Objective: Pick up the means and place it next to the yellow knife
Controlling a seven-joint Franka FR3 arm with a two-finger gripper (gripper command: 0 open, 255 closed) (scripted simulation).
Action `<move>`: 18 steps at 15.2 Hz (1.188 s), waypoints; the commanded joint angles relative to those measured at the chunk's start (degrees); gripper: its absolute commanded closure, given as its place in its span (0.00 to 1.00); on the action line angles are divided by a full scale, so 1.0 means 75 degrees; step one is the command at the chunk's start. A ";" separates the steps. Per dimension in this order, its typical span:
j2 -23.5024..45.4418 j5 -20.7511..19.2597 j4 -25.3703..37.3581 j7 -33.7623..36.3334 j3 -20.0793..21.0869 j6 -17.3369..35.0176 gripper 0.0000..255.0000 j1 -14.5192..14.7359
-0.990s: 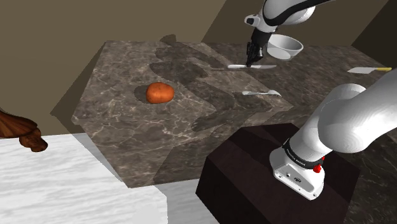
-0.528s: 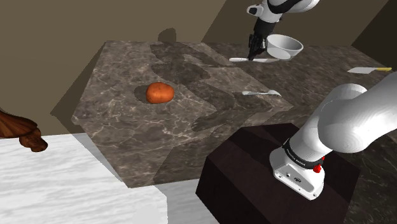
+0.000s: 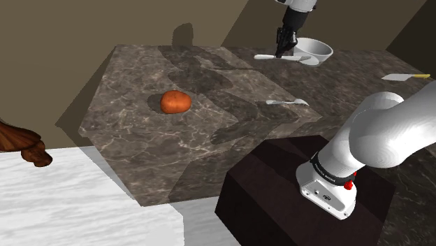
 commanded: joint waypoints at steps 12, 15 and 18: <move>-0.1558 -0.1247 -0.0621 -0.1689 -0.1129 -0.0721 1.00 -0.1355; -0.1762 -0.1539 -0.0582 -0.2194 -0.1490 -0.0879 1.00 -0.1655; -0.1886 -0.1811 -0.0465 -0.2724 -0.1881 -0.1018 1.00 -0.1916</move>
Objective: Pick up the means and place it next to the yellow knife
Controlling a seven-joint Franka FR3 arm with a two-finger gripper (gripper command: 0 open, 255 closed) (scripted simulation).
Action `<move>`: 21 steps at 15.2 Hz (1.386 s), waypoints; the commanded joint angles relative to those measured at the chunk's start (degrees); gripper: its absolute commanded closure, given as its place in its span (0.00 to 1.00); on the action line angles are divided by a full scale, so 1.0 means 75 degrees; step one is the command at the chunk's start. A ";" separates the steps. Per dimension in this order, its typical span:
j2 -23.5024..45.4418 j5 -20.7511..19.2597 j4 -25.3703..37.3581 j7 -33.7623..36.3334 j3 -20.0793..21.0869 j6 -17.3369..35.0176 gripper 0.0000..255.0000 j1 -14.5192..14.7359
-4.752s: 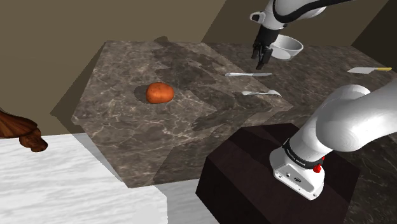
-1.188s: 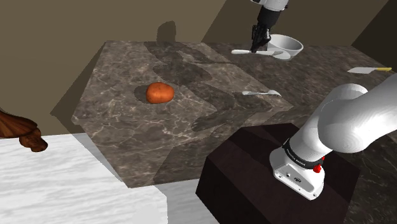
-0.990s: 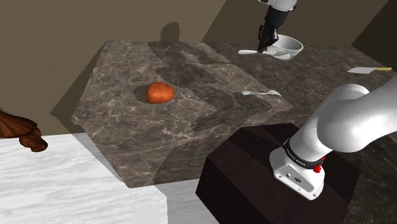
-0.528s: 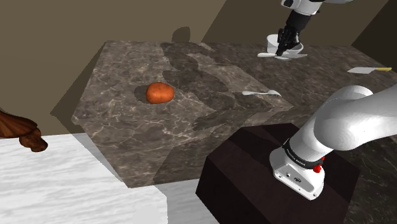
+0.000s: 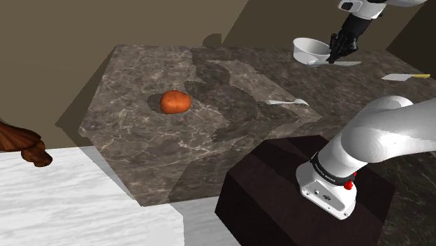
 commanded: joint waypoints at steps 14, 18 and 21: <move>0.0295 -0.0935 0.1535 -0.2831 -0.2486 -0.0374 1.00 -0.0400; 0.0598 -0.0988 0.2255 -0.3621 -0.3425 -0.0410 1.00 -0.0067; 0.0822 -0.0987 0.2880 -0.4203 -0.4274 -0.0448 1.00 0.0380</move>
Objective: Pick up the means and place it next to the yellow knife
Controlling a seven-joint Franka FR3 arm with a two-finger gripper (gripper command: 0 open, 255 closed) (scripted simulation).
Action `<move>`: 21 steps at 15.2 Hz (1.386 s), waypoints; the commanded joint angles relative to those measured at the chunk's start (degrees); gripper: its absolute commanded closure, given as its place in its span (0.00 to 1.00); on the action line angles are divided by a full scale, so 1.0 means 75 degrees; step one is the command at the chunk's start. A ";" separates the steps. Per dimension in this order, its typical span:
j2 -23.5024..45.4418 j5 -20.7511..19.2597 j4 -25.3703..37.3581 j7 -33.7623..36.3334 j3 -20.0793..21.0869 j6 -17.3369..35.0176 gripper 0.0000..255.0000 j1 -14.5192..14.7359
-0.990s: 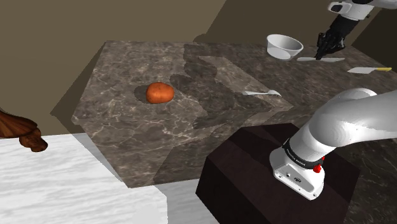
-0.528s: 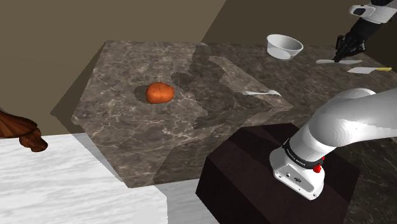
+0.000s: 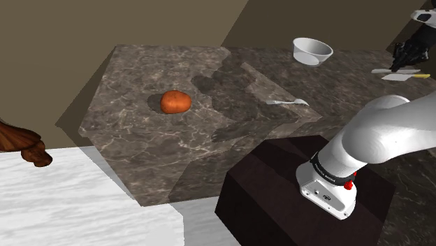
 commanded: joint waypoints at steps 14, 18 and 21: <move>-0.0489 -0.0686 0.3084 -0.1712 -0.3924 -0.0543 1.00 0.3084; -0.0605 -0.0831 0.2798 -0.1626 -0.4060 -0.0221 1.00 0.3089; -0.0700 -0.0948 0.2604 -0.1560 -0.4179 0.0013 1.00 0.3113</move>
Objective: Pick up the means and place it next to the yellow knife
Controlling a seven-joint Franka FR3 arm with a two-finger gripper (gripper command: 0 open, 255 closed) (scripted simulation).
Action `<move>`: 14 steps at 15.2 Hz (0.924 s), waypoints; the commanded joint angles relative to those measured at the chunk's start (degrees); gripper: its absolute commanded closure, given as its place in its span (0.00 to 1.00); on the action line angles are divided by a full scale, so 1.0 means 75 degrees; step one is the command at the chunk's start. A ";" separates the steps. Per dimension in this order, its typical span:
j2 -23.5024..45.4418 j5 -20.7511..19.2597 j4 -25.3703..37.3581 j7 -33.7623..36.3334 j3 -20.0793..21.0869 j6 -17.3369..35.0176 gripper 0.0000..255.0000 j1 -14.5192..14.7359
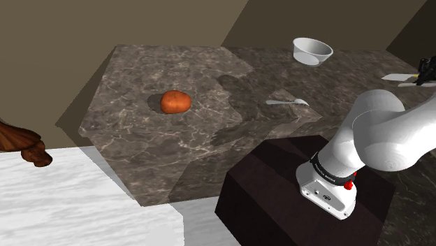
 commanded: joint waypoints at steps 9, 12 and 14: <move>-0.0337 -0.0431 -0.0569 0.0229 -0.0456 0.0757 1.00 0.0131; -0.0376 -0.0480 -0.0614 0.0253 -0.0510 0.0829 1.00 0.0155; -0.0376 -0.0480 -0.0614 0.0253 -0.0510 0.0829 1.00 0.0155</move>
